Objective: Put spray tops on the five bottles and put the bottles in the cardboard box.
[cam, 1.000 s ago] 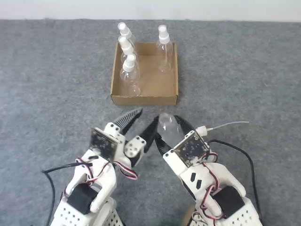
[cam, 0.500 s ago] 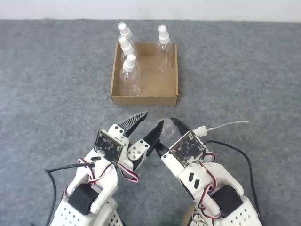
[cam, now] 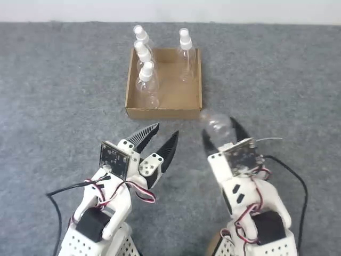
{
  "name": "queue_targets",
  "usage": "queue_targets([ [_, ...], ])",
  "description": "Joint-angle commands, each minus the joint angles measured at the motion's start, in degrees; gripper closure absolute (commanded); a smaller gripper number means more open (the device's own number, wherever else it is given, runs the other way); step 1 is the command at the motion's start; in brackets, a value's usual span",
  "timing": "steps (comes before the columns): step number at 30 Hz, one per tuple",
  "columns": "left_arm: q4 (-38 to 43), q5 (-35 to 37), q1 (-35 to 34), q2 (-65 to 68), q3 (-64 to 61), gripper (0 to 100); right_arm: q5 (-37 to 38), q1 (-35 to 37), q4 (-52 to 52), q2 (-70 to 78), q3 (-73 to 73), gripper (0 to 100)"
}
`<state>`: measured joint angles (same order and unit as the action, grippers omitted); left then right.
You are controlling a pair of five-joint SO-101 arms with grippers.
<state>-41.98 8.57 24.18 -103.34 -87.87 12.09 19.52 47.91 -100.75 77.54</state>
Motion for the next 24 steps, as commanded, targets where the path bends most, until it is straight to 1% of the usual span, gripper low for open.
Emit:
queue_targets([
  [1,-0.09,-1.32,-0.18,0.09,2.95,84,0.35,-5.32,-1.45,-0.92,-5.27,95.4],
  [4,-1.58,-2.11,-0.09,0.18,3.21,84,-0.79,-9.1,-1.45,-0.92,-6.59,95.4],
  [8,-3.08,-3.43,2.9,0.18,3.3,84,-5.27,-14.37,-1.54,-0.92,-8.0,95.4],
  [13,-3.69,-4.22,5.19,0.18,3.3,84,-7.74,-19.12,-1.98,-0.92,-8.35,95.4],
  [18,-4.84,-5.63,5.36,0.18,3.65,84,-8.0,-22.29,-3.56,-0.92,-8.35,95.4],
  [22,-6.33,-5.8,5.45,0.44,4.97,84,-8.0,-22.9,-3.56,-0.92,-8.35,95.4],
  [24,-6.59,-5.8,5.45,2.81,6.29,84,-8.0,-22.9,-3.56,-0.92,-8.35,95.4],
])
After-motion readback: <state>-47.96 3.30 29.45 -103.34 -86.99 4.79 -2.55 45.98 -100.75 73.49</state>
